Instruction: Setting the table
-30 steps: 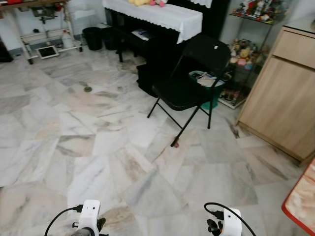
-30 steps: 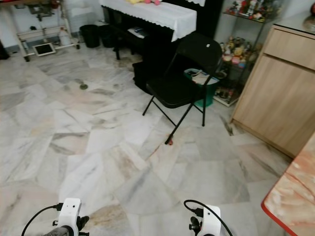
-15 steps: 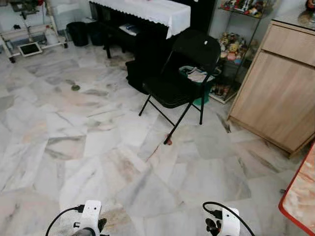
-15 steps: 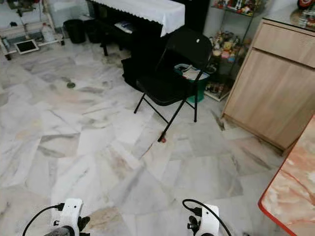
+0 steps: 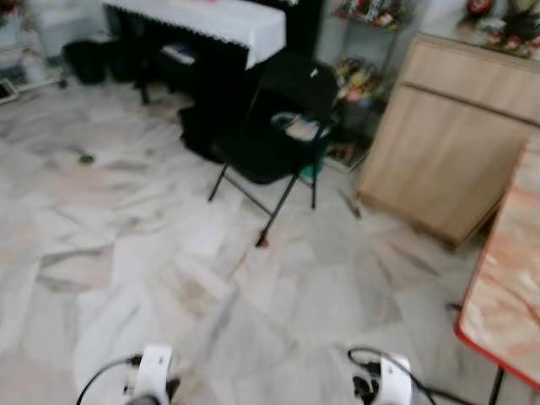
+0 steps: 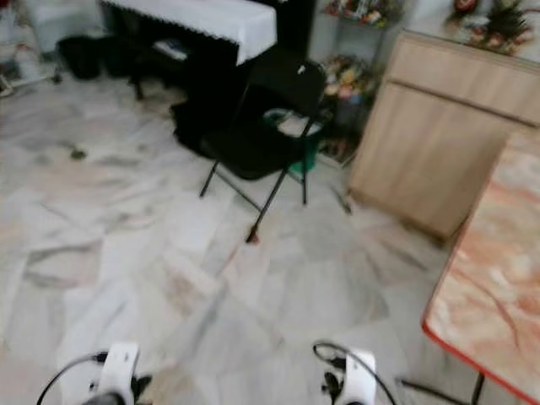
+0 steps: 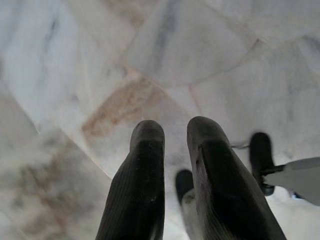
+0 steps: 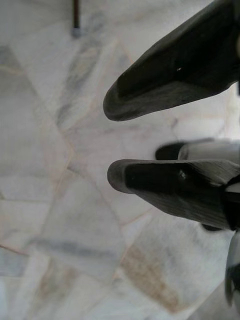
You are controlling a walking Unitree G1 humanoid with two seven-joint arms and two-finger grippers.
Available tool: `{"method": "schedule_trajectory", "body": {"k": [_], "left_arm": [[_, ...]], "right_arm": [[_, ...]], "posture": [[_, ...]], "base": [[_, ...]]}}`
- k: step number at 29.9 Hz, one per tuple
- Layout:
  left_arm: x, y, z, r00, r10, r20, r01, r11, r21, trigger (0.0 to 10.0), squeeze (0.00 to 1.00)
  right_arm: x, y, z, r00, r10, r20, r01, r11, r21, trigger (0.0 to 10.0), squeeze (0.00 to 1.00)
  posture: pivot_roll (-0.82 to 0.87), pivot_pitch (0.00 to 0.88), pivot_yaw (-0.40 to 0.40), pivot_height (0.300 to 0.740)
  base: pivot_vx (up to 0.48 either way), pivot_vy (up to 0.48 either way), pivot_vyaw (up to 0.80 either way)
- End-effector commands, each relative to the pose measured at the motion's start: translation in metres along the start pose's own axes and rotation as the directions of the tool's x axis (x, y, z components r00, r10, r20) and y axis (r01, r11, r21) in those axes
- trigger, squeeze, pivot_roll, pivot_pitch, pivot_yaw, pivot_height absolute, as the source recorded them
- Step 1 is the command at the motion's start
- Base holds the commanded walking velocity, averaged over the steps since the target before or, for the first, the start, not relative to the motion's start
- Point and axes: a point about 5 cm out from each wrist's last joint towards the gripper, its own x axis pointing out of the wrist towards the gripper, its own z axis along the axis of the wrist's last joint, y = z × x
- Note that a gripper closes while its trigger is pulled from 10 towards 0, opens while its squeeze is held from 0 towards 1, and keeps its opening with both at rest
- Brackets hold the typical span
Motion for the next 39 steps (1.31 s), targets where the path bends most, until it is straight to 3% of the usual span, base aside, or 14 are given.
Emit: {"method": "schedule_trajectory", "body": {"k": [1, 21, 30, 39], "left_arm": [[0.002, -0.006, 0.004, 1.000, -0.019, 0.011, 0.019, 1.000, -0.004, 10.0, 0.00], [0.001, -0.008, -0.001, 1.000, -0.021, 0.001, 0.021, 1.000, -0.012, 10.0, 0.00], [-0.003, 0.003, -0.009, 1.000, -0.012, -0.014, 0.012, 1.000, -0.012, 10.0, 0.00], [0.000, -0.003, -0.003, 1.000, -0.020, -0.009, 0.020, 1.000, -0.008, 10.0, 0.00]], "right_arm": [[-0.002, -0.007, -0.002, 1.000, -0.019, -0.011, 0.019, 1.000, -0.004, 10.0, 0.00], [-0.003, -0.009, -0.005, 0.999, -0.025, -0.025, 0.025, 1.000, -0.001, 10.0, 0.00], [-0.003, -0.009, -0.005, 0.999, -0.023, -0.023, 0.023, 1.000, -0.001, 10.0, 0.00], [-0.002, -0.007, -0.001, 1.000, -0.020, -0.001, 0.020, 1.000, 0.013, 10.0, 0.00]], "posture": [[0.06, 0.000, -0.012, 0.740], [0.07, 0.000, -0.012, 0.740], [0.07, 0.000, -0.013, 0.740], [0.06, 0.000, -0.012, 0.740]], "base": [[0.000, 0.000, -0.63], [0.000, 0.000, -0.63], [0.000, 0.000, -0.63], [0.000, 0.000, -0.05]]}}
